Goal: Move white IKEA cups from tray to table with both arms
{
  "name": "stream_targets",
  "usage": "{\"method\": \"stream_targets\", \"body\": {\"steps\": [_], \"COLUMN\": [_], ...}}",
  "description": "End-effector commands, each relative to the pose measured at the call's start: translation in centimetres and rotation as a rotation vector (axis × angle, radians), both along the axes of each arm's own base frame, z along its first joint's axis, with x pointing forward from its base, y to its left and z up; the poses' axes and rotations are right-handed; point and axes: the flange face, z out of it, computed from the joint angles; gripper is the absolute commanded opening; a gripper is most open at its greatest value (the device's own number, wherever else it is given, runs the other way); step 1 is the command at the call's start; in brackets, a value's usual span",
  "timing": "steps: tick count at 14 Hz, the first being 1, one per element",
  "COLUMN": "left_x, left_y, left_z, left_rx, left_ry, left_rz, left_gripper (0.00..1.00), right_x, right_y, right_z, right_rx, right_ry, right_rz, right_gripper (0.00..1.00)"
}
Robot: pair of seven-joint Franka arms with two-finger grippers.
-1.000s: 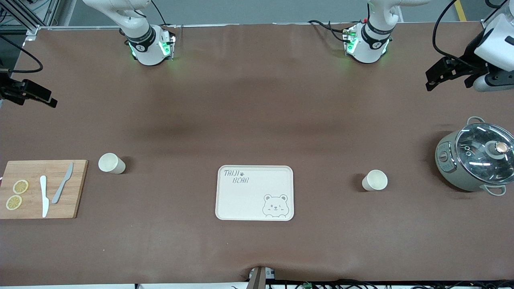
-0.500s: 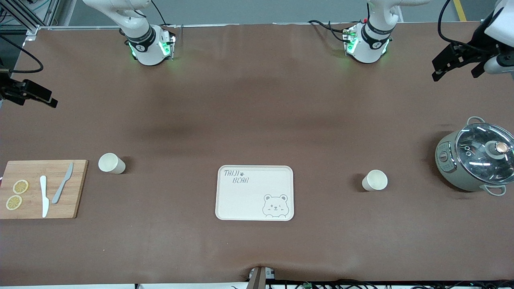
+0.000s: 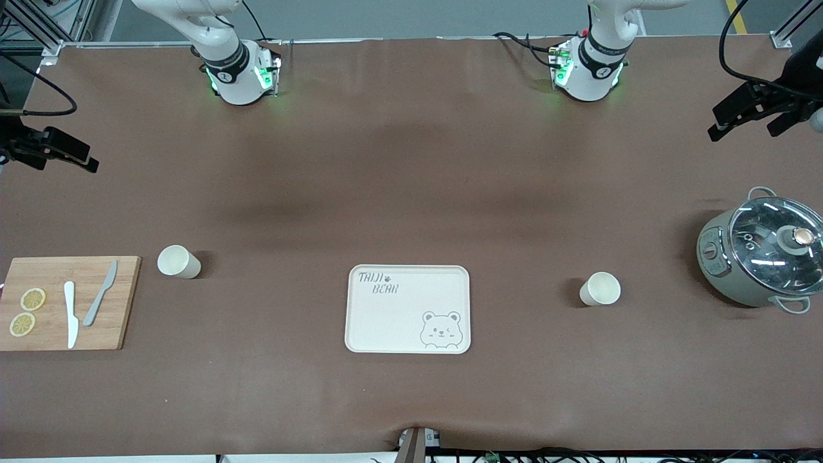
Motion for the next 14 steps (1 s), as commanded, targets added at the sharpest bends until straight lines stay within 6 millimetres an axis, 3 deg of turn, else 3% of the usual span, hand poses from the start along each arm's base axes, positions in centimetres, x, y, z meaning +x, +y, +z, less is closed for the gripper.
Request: {"method": "stream_targets", "body": {"steps": [1,5,8,14], "left_x": [0.5,0.7,1.4,1.7], "left_y": [0.0,-0.2,-0.5,-0.5], "left_z": [0.1,-0.1,-0.5,-0.8], "left_rx": [-0.007,0.086,0.074,0.077], "left_ry": [0.002,0.001,0.007,0.013], "left_rz": [-0.006,-0.020,-0.030,-0.033], "left_gripper": [1.00,1.00,1.00,1.00], "right_x": [0.2,0.3,0.1,0.5], "right_y": [0.9,1.4,0.6,0.9], "right_z": [0.8,0.3,0.4,0.4], "right_rx": [-0.019,-0.027,-0.041,-0.035], "right_ry": [-0.026,-0.016,-0.016,-0.030], "right_rz": [0.014,0.026,0.006,0.007], "right_gripper": [1.00,1.00,1.00,1.00]}}
